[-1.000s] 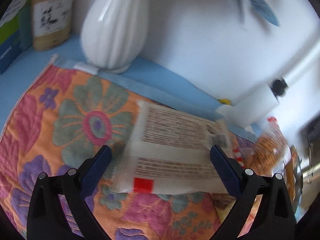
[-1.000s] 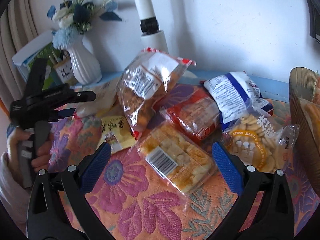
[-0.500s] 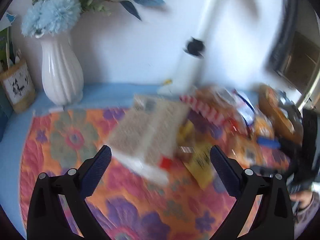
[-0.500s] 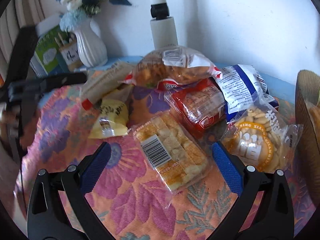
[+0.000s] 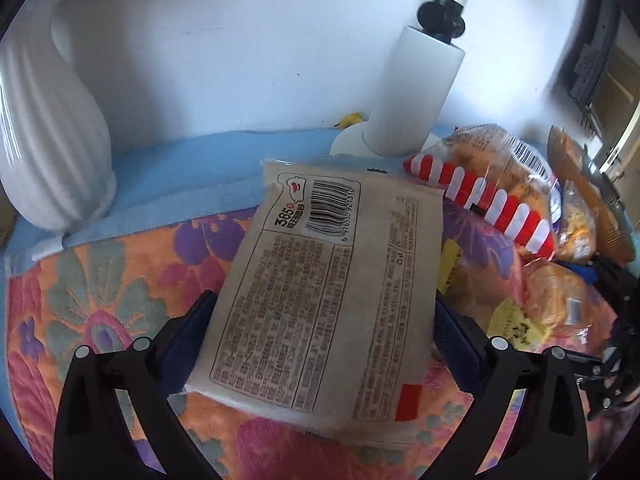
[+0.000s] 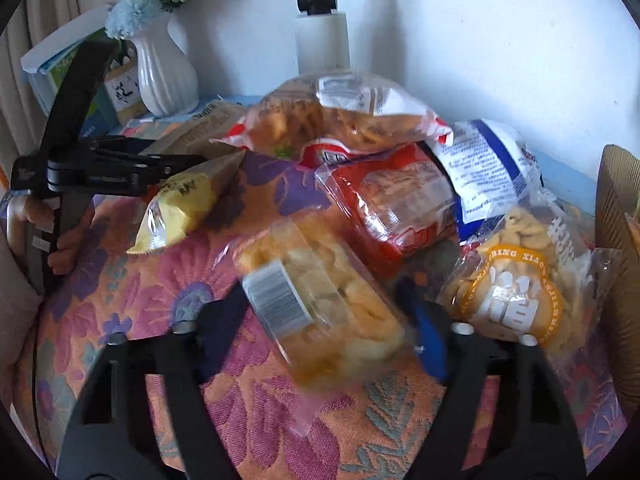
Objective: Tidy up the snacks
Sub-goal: 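Grasp the beige printed bread bag with the left tool while the right tool grasps the square cracker pack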
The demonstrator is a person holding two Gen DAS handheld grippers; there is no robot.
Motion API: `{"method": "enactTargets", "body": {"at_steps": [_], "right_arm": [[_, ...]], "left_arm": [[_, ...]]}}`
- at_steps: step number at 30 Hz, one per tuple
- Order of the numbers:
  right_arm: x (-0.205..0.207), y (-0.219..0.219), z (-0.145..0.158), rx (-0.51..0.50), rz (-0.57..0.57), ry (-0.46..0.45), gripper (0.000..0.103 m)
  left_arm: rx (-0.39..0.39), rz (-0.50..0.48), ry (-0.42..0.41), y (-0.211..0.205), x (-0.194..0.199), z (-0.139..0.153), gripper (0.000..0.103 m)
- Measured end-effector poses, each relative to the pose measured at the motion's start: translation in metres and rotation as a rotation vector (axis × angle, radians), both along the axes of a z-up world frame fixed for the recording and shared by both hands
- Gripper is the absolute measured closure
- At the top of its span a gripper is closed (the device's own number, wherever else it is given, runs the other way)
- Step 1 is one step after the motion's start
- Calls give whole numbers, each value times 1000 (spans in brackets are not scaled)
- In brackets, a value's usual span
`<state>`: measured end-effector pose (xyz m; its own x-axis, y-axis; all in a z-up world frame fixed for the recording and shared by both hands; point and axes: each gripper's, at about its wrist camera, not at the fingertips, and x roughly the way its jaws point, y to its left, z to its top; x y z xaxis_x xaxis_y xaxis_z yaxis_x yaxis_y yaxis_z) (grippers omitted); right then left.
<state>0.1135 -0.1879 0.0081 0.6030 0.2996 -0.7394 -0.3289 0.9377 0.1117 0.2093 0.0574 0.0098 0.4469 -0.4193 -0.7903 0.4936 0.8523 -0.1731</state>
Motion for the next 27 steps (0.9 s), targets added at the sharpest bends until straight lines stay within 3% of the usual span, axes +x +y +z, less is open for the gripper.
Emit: {"method": "enactTargets", "body": {"at_steps": [1, 2, 5, 12, 16, 18, 21, 24, 27], "right_arm": [[-2, 0, 1, 12, 8, -3, 47], [-3, -2, 2, 15, 6, -2, 49], [-9, -5, 5, 64, 5, -3, 52], [-51, -17, 26, 79, -30, -57, 53], [-74, -25, 32, -3, -99, -85, 53], [-87, -34, 33, 7, -120, -81, 53], [-95, -43, 31, -18, -171, -78, 53], [-104, -54, 30, -35, -203, -71, 53], [-108, -62, 27, -34, -219, -56, 52]], "left_arm": [[10, 15, -13, -1, -2, 0, 9], [27, 32, -32, -1, -5, -4, 20], [49, 89, -48, 1, -14, -3, 25], [66, 149, -104, 10, -56, 23, 26], [23, 169, -102, 20, -93, 46, 26], [23, 175, -96, 21, -114, 54, 26], [32, 191, -71, 9, -133, 51, 26], [-5, 145, -50, -19, -154, 39, 26], [19, 113, -54, -46, -178, 28, 26]]}}
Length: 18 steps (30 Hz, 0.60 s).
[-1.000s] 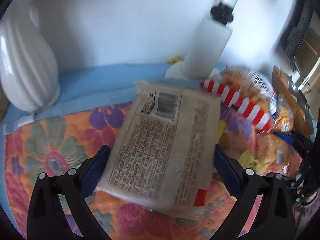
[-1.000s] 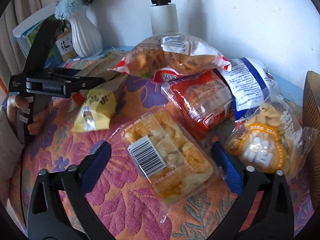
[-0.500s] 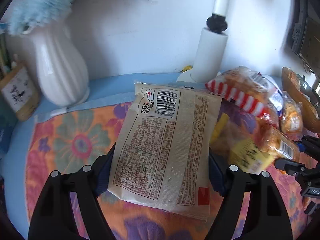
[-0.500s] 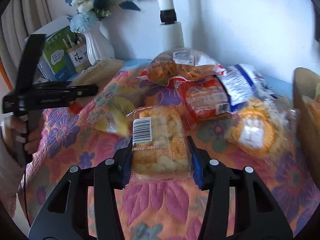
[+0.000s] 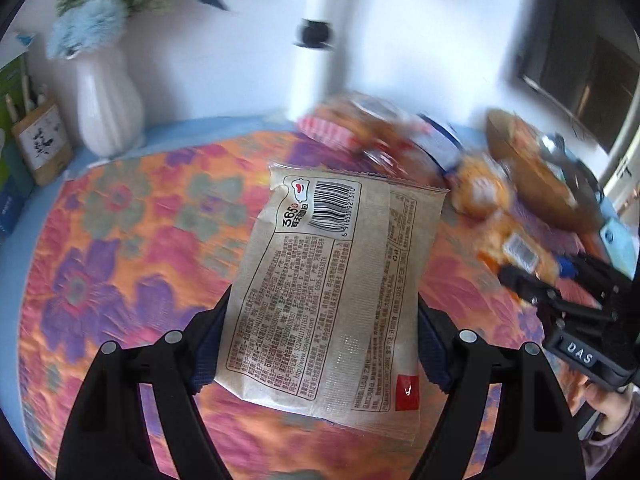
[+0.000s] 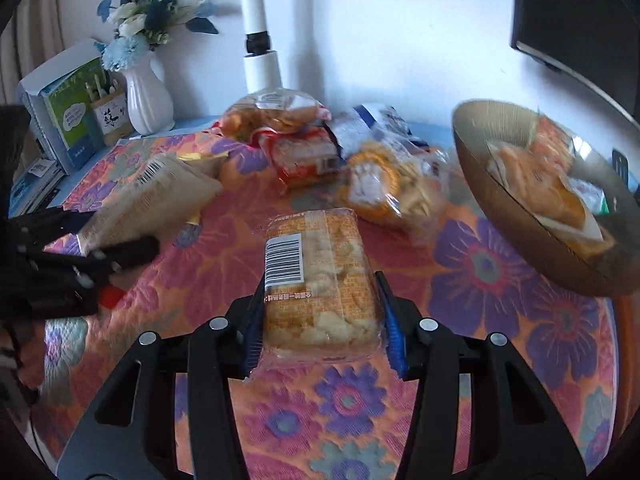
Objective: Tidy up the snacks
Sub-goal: 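Grasp the beige printed bread bag with the left tool while the right tool grasps the square cracker pack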
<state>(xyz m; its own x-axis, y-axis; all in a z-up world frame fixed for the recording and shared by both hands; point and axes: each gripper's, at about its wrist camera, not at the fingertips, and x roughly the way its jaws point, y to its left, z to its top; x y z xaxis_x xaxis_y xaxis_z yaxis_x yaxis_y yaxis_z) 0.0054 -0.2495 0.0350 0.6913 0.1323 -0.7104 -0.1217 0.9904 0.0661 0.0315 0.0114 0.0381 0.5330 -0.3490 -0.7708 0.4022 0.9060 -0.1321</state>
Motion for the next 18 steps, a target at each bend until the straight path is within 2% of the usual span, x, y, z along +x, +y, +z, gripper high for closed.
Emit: {"method": "enactTargets", "body": {"at_steps": [4, 8, 12, 15, 16, 17, 18], "right_arm": [[-3, -8, -8, -12, -7, 27, 51], [1, -13, -15, 17, -4, 42, 47], [5, -12, -20, 27, 15, 61, 29], [9, -9, -24, 13, 19, 81, 29], [8, -7, -23, 7, 22, 76, 30], [7, -6, -22, 1, 24, 68, 48], [6, -6, -21, 3, 25, 59, 55]], "left_arm": [[85, -37, -43, -28, -15, -8, 25], [99, -57, -34, -44, -15, -17, 25], [99, -71, -19, -52, -12, -26, 25], [105, -77, -15, -55, -9, -32, 20], [108, -76, -21, -56, -9, -33, 19], [121, -79, -22, -57, -8, -36, 17], [134, -78, -25, -59, -7, -38, 13]]}}
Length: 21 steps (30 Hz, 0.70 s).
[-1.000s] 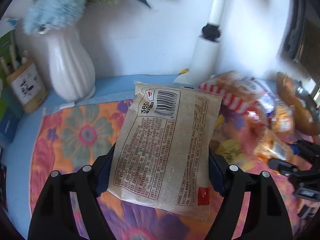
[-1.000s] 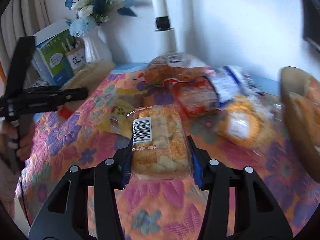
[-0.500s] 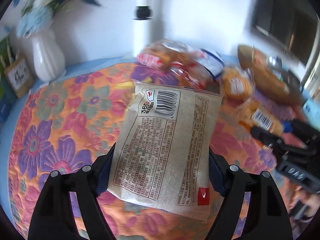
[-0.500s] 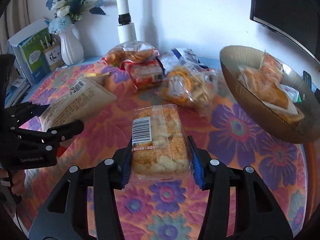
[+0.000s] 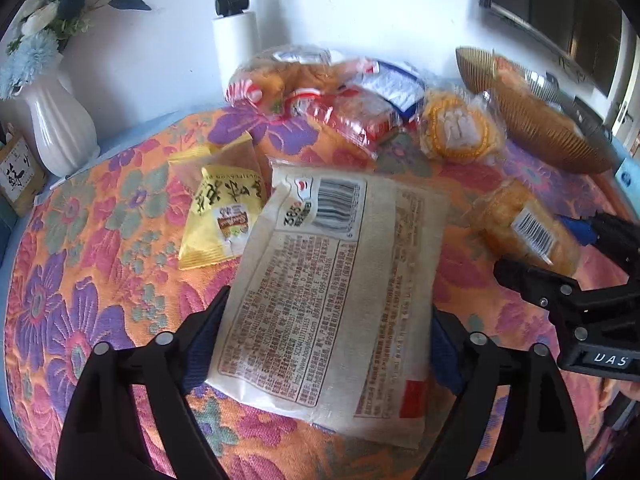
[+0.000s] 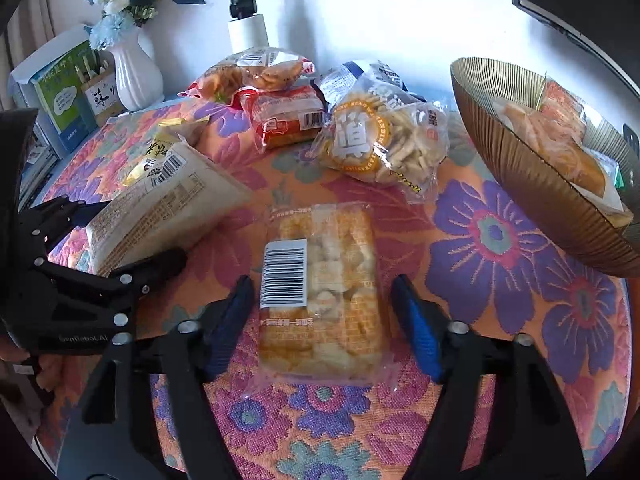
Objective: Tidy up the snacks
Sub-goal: 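Carry both packs over the amber bowl and open both tools to drop them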
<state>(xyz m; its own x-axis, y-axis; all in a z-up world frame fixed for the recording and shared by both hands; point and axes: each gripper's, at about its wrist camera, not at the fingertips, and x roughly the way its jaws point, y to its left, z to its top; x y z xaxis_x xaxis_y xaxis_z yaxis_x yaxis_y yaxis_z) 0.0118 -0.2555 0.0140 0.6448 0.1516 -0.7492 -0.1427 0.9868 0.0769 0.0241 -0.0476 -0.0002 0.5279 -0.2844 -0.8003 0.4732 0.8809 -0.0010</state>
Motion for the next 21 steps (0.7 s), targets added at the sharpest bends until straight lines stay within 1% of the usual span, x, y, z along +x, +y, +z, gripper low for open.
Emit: {"method": "enactTargets", "body": {"at_steps": [2, 3, 4, 5, 7, 9, 10, 12, 15, 17, 21], "right_arm": [[-5, -1, 5, 39, 33, -37, 56], [-7, -2, 7, 60, 45, -53, 56], [-8, -1, 9, 75, 50, -63, 56], [-9, -3, 12, 109, 53, -71, 56], [-11, -7, 18, 164, 48, -83, 56], [-12, -12, 31, 201, 40, -102, 56], [-12, -15, 38, 207, 37, -118, 56], [-13, -23, 60, 216, 37, -157, 56], [-10, -40, 87, 224, 25, -204, 56], [-4, -58, 103, 225, -3, -232, 56], [12, -100, 120, 241, -62, -251, 56]], "left_arm": [[0, 13, 5, 0, 2, 0, 10], [-14, 13, 9, 2, 3, 0, 12], [-26, 14, 5, 3, 3, 2, 16], [-21, 17, -17, 3, 0, 4, 25], [-1, 23, -42, 1, -2, 6, 27], [-10, 30, -58, 1, -4, 12, 27], [-28, 37, -63, 3, -4, 18, 27], [-34, 44, -74, 3, -4, 32, 27], [-65, 55, -102, -1, 0, 59, 27], [-81, 56, -106, -8, 7, 77, 27], [-123, 39, -130, -27, 20, 108, 27]]}}
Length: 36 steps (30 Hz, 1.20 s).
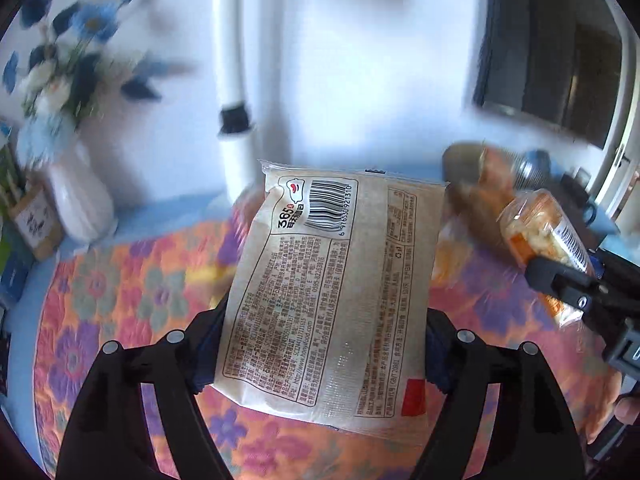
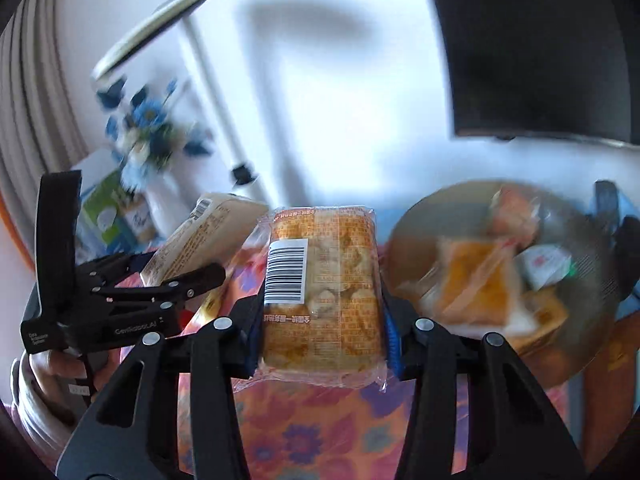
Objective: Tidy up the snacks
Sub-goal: 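Carry both packs over the amber bowl and open both tools to drop them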
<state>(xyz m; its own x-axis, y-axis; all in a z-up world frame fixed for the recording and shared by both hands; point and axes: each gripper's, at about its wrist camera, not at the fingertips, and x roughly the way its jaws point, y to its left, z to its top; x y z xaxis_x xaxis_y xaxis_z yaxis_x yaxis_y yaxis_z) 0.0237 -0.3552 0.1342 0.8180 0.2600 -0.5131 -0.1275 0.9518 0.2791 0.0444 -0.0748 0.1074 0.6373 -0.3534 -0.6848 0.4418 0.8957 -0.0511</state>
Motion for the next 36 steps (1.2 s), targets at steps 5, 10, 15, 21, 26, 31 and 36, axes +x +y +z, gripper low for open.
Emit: {"method": "enactTargets", "body": {"at_steps": [5, 10, 15, 21, 26, 31, 36], "right_arm": [[18, -67, -5, 91, -124, 43, 56], [24, -123, -21, 156, -235, 90, 56], [33, -156, -39, 141, -306, 143, 53], [30, -164, -44, 122, -354, 144, 3], [19, -156, -33, 183, -339, 125, 3], [16, -127, -18, 189, -291, 96, 3], [17, -76, -3, 186, -218, 63, 3]], "left_arm": [[-56, -55, -21, -54, 20, 34, 27], [-104, -150, 3, -119, 43, 46, 27], [-120, -243, 57, -180, 64, 37, 26], [-70, -312, 136, -235, 83, 9, 11], [-24, -284, 80, -228, 74, 11, 6], [-25, -210, 63, -194, 71, 24, 6], [-11, -128, 34, -141, 71, 41, 6]]}}
